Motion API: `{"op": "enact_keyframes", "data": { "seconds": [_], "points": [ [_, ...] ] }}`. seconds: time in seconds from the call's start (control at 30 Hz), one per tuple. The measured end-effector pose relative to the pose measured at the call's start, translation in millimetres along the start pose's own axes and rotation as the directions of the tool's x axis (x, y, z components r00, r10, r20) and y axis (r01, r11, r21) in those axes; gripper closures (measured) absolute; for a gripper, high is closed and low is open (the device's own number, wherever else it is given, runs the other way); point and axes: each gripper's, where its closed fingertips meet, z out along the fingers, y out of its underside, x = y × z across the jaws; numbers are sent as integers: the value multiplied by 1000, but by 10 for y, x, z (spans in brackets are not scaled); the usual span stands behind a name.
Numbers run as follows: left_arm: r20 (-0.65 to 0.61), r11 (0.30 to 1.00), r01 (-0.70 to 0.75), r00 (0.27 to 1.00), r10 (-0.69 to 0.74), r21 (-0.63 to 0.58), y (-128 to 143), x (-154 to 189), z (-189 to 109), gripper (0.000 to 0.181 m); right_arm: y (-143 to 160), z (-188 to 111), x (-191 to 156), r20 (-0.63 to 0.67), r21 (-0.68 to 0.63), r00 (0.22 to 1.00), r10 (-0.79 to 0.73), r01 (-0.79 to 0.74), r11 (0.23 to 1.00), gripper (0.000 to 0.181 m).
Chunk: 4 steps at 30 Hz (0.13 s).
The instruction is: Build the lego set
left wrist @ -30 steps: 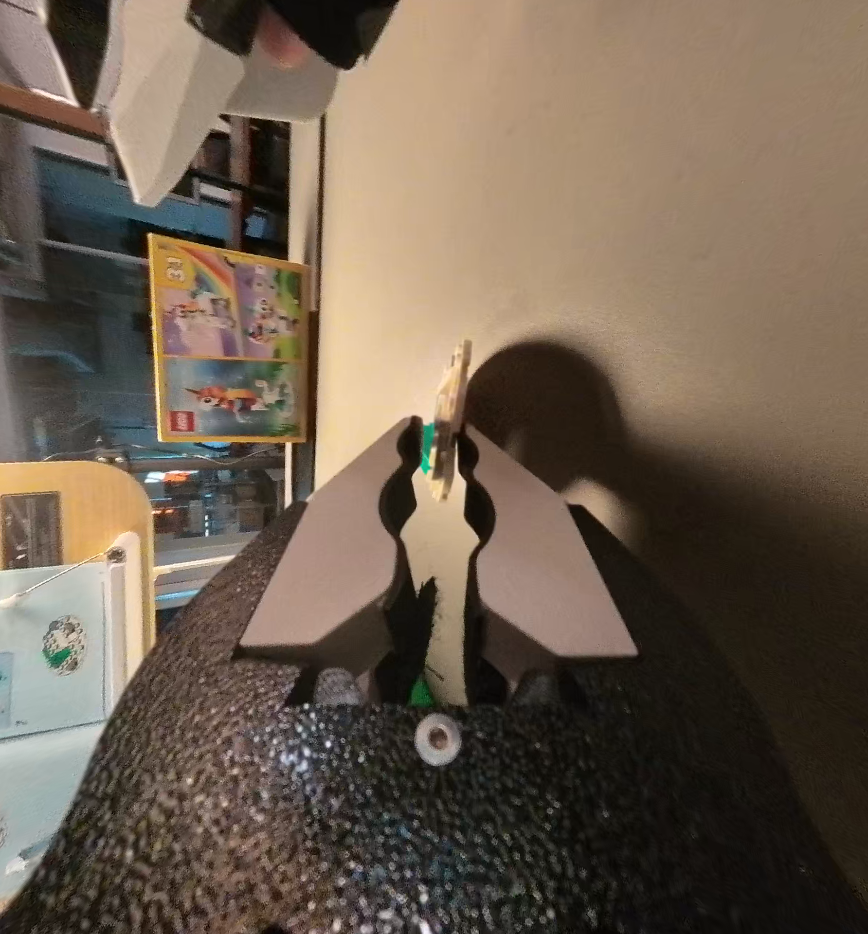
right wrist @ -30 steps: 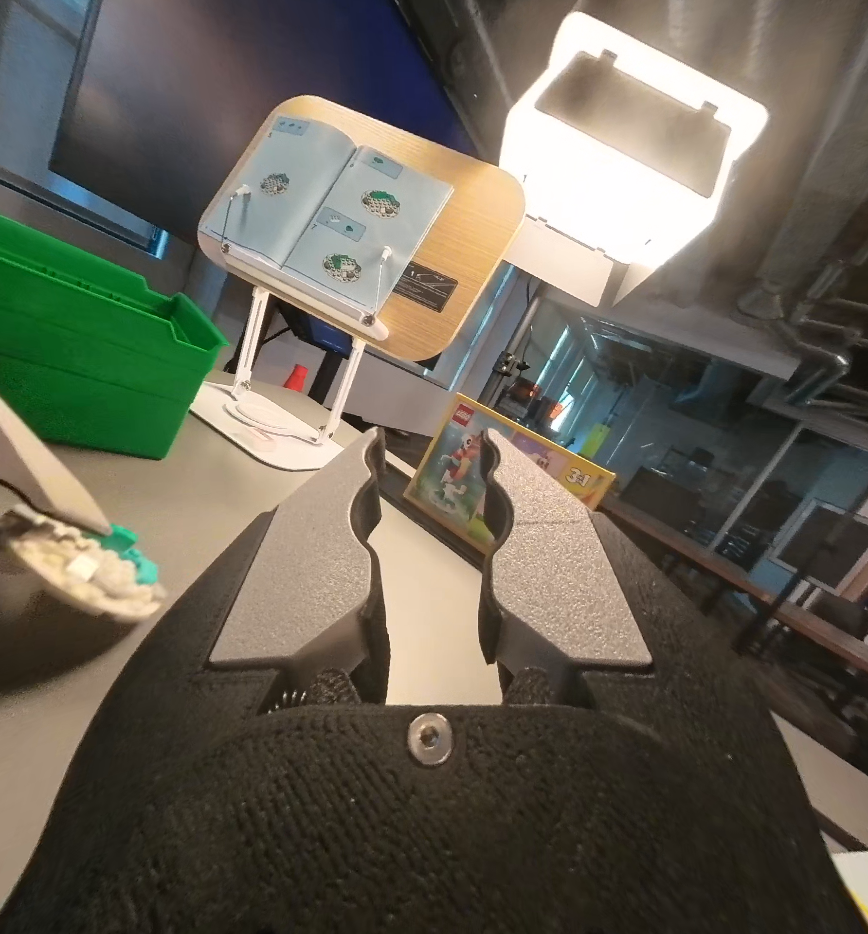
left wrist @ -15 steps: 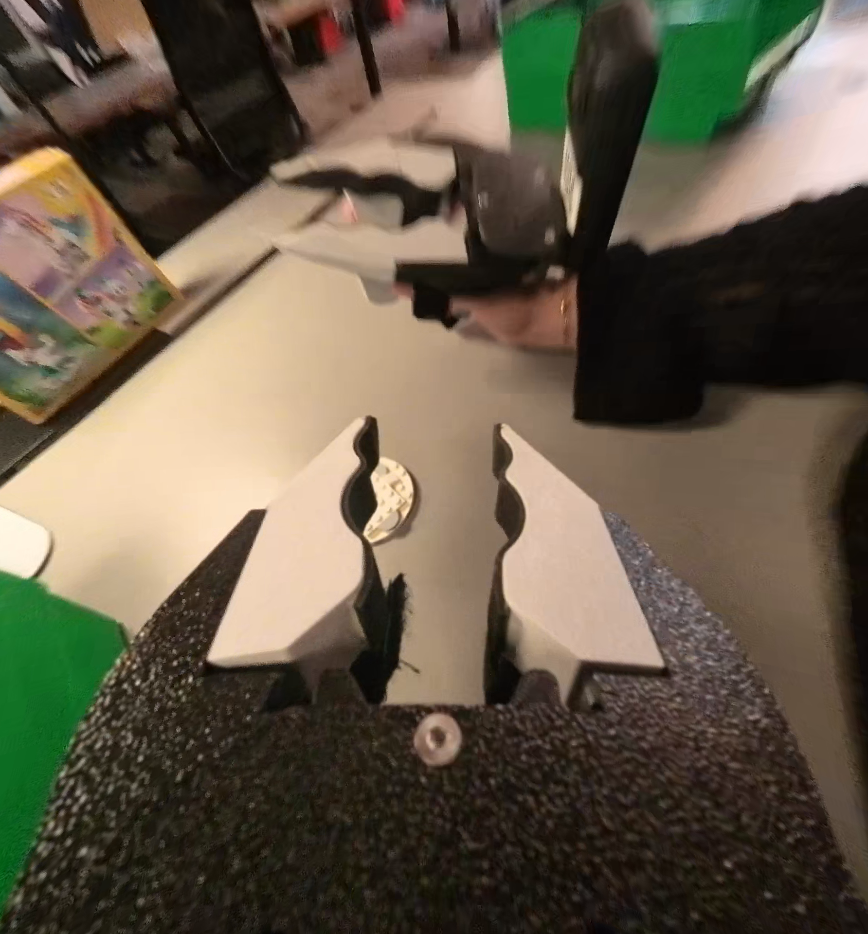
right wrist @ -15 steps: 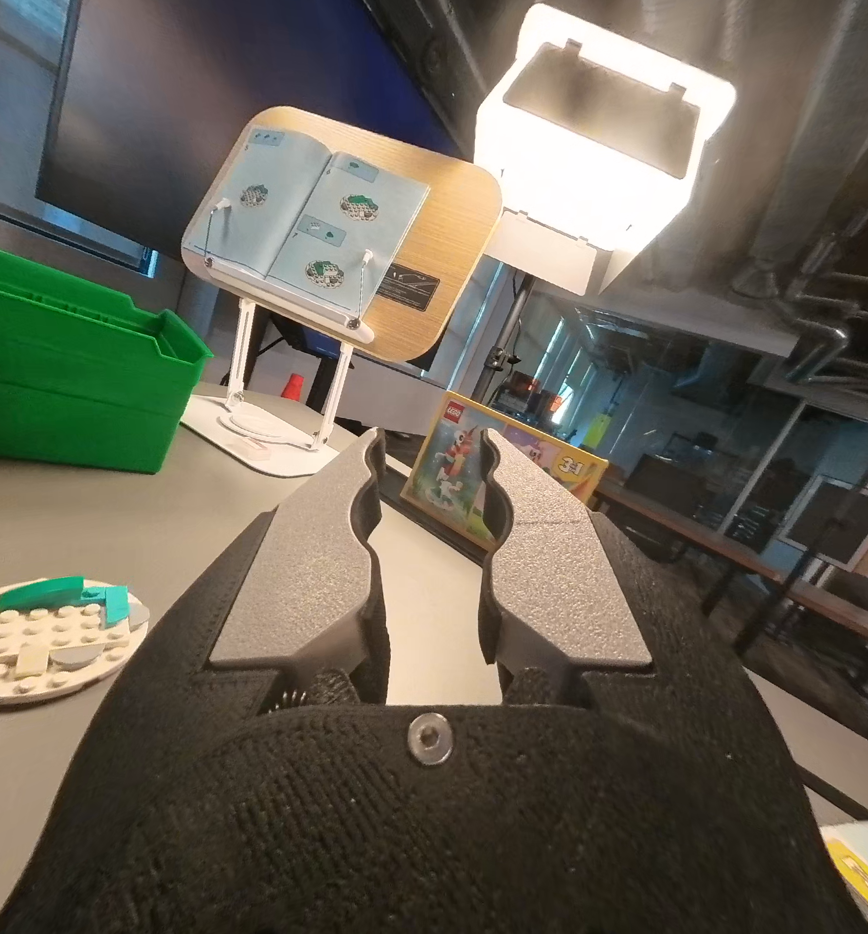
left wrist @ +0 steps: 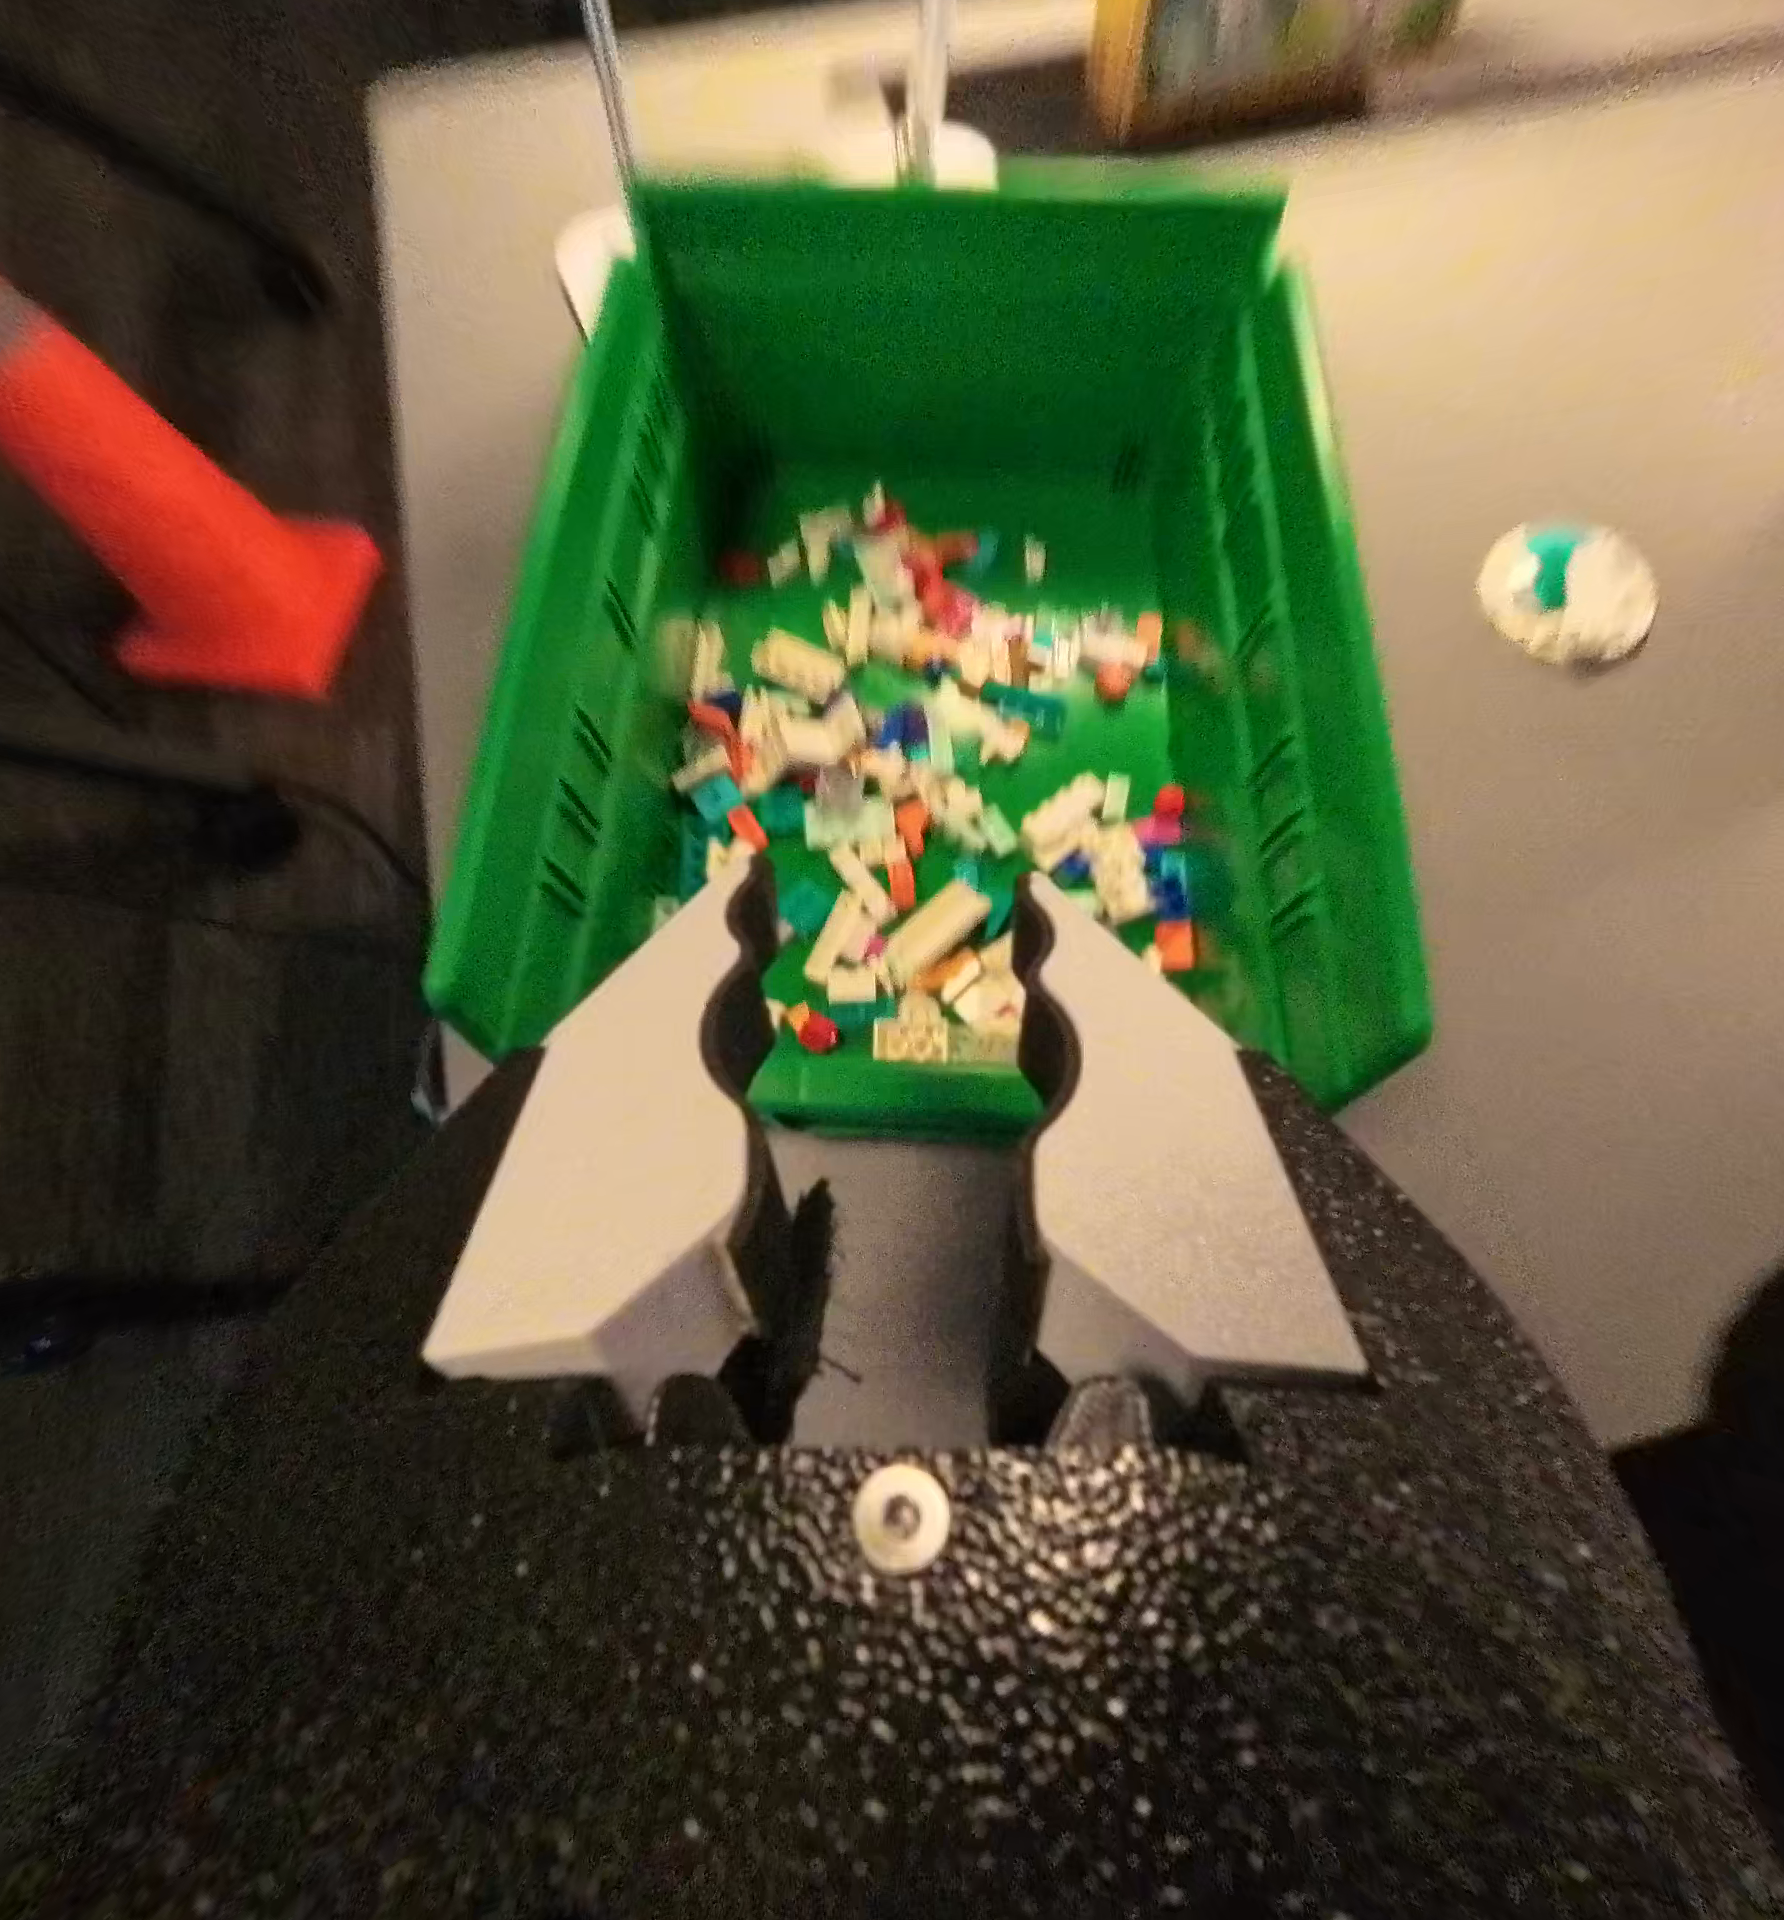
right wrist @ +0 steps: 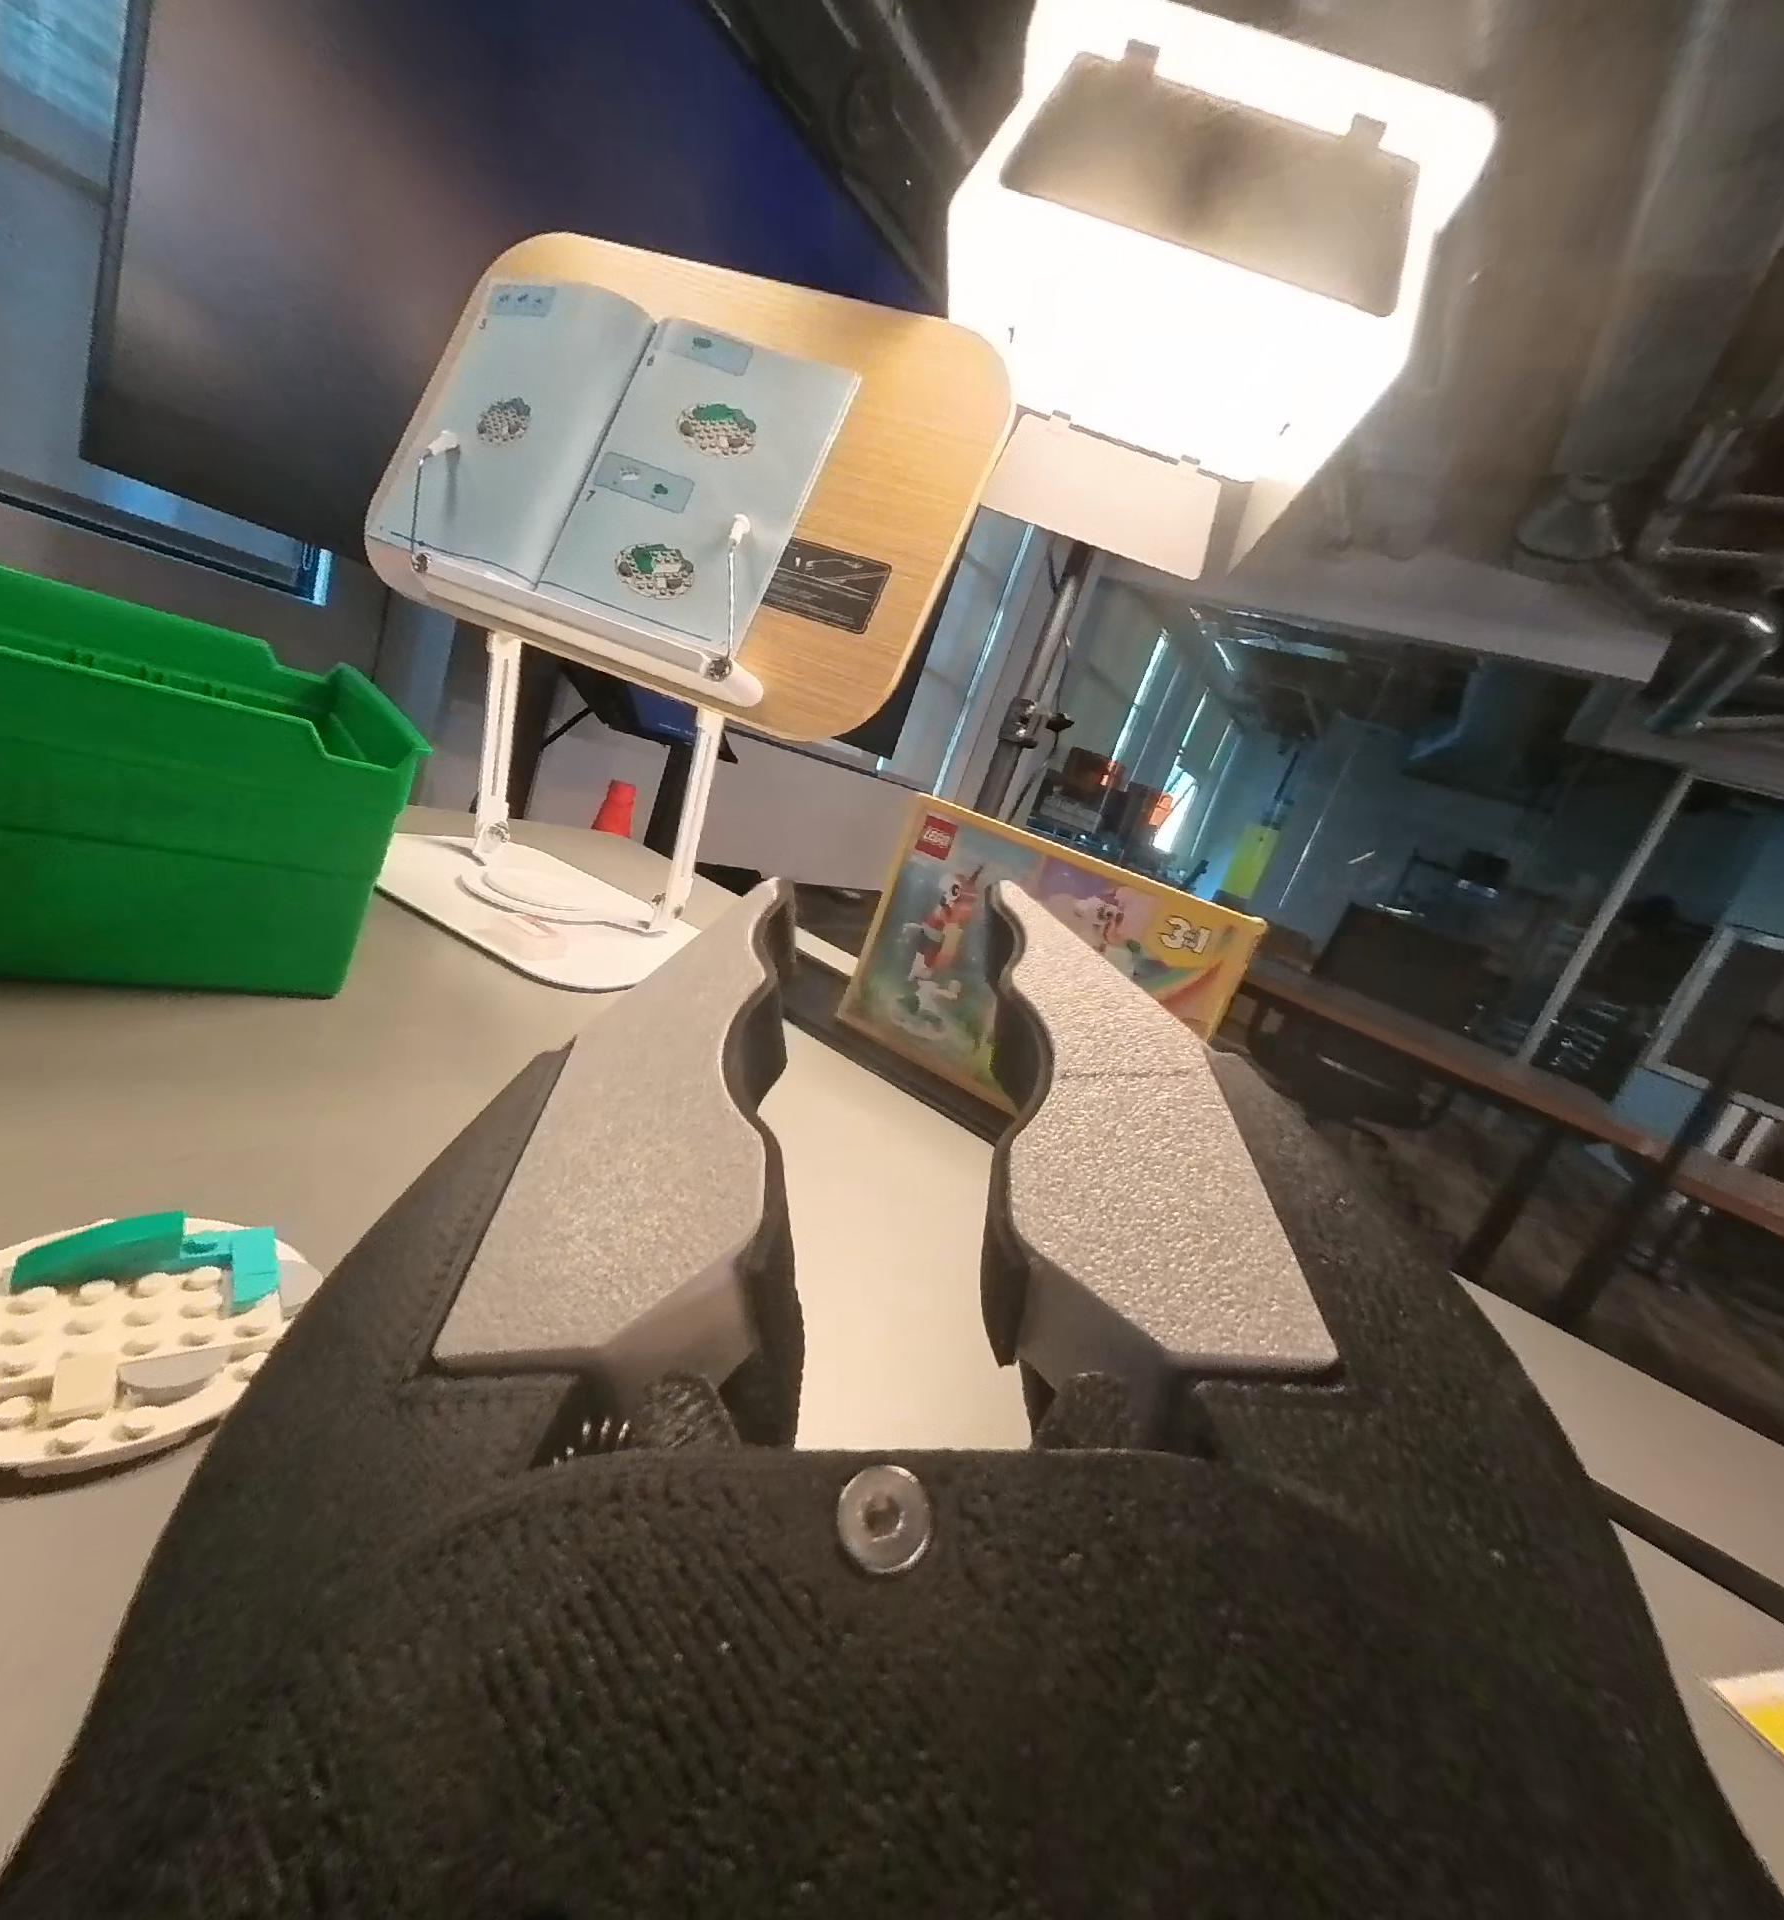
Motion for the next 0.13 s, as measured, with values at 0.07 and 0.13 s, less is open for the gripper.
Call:
{"op": "enact_keyframes", "data": {
  "seconds": [0.07,0.13],
  "points": [
    [-86,989,-9,996,-3,-146,164,42,192,135,7,8,-29,13,-4,1000,-7,7,1000,147],
    [-168,962,-39,986,-8,-272,267,95,338,135,10,13,-55,26,-6,1000,-10,10,1000,147]
  ]
}}
